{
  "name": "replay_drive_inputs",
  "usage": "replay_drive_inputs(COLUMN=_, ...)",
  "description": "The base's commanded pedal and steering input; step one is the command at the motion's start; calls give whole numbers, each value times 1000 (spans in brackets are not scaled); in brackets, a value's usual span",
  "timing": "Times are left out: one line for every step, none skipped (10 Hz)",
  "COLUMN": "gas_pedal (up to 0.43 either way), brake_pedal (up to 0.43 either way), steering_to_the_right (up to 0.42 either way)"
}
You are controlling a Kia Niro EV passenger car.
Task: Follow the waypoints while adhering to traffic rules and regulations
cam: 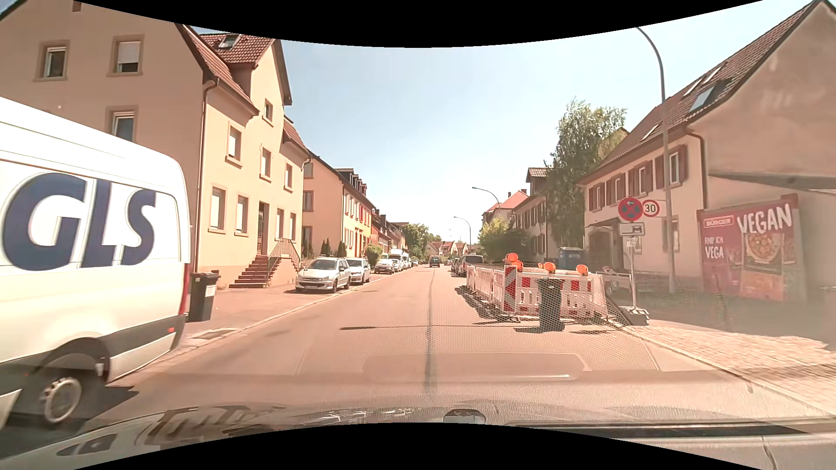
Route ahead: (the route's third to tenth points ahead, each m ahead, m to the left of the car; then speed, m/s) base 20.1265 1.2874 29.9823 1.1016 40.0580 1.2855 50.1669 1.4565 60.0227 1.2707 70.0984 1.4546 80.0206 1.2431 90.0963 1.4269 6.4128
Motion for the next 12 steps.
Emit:
replay_drive_inputs(gas_pedal=87, brake_pedal=0, steering_to_the_right=0)
replay_drive_inputs(gas_pedal=87, brake_pedal=0, steering_to_the_right=0)
replay_drive_inputs(gas_pedal=87, brake_pedal=0, steering_to_the_right=0)
replay_drive_inputs(gas_pedal=87, brake_pedal=0, steering_to_the_right=1)
replay_drive_inputs(gas_pedal=87, brake_pedal=0, steering_to_the_right=0)
replay_drive_inputs(gas_pedal=87, brake_pedal=0, steering_to_the_right=0)
replay_drive_inputs(gas_pedal=87, brake_pedal=0, steering_to_the_right=1)
replay_drive_inputs(gas_pedal=87, brake_pedal=0, steering_to_the_right=0)
replay_drive_inputs(gas_pedal=87, brake_pedal=0, steering_to_the_right=0)
replay_drive_inputs(gas_pedal=87, brake_pedal=0, steering_to_the_right=1)
replay_drive_inputs(gas_pedal=87, brake_pedal=0, steering_to_the_right=1)
replay_drive_inputs(gas_pedal=98, brake_pedal=0, steering_to_the_right=2)
